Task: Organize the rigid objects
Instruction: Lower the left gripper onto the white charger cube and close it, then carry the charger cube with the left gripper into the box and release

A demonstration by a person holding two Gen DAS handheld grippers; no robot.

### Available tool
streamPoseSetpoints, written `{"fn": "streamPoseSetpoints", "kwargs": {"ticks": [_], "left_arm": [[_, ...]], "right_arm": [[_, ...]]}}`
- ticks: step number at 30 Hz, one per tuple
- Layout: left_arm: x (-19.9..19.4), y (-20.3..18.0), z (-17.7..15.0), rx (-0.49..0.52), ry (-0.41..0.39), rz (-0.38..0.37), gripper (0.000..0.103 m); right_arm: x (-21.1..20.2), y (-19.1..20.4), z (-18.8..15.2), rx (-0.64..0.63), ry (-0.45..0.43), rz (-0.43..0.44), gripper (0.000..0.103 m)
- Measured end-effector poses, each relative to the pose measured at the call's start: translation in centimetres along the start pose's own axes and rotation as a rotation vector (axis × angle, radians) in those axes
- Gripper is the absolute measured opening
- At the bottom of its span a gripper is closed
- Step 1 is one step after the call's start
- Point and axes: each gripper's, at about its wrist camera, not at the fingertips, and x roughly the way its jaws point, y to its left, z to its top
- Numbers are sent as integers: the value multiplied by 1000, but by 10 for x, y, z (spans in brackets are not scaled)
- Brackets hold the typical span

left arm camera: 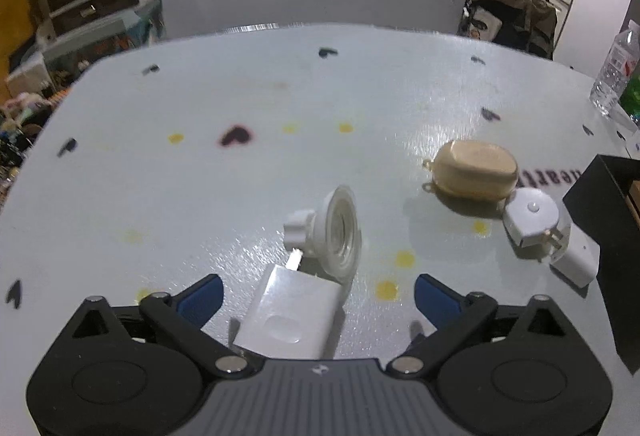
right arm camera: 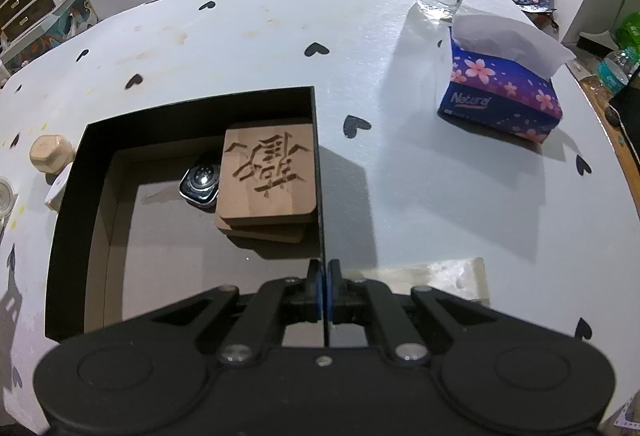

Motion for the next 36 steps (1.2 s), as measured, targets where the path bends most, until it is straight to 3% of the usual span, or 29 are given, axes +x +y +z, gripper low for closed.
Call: {"fn": "streamPoseSetpoints", "kwargs": {"ticks": [1,8,17,24,31,36], "left_arm": [[3,0,0,-1,21,-6,83],[0,-7,-8,22,58,-39,70],[9,-8,0,-30,101,47,47],[2,-15,-5,-82,151,59,46],[-13,-52,-24,-120,186,-29,46],[-26,-77,-20,-137,141,-75,46]], "right_arm": [[0,0,0,1,0,-1,3],[0,-1,0,15,1,-1,3],[0,-1,0,9,3,-1,3],[0,-1,0,4,3,6,3],[0,-1,-1,-2,2,9,3],[0,-1,-1,-12,3,14,3]]}}
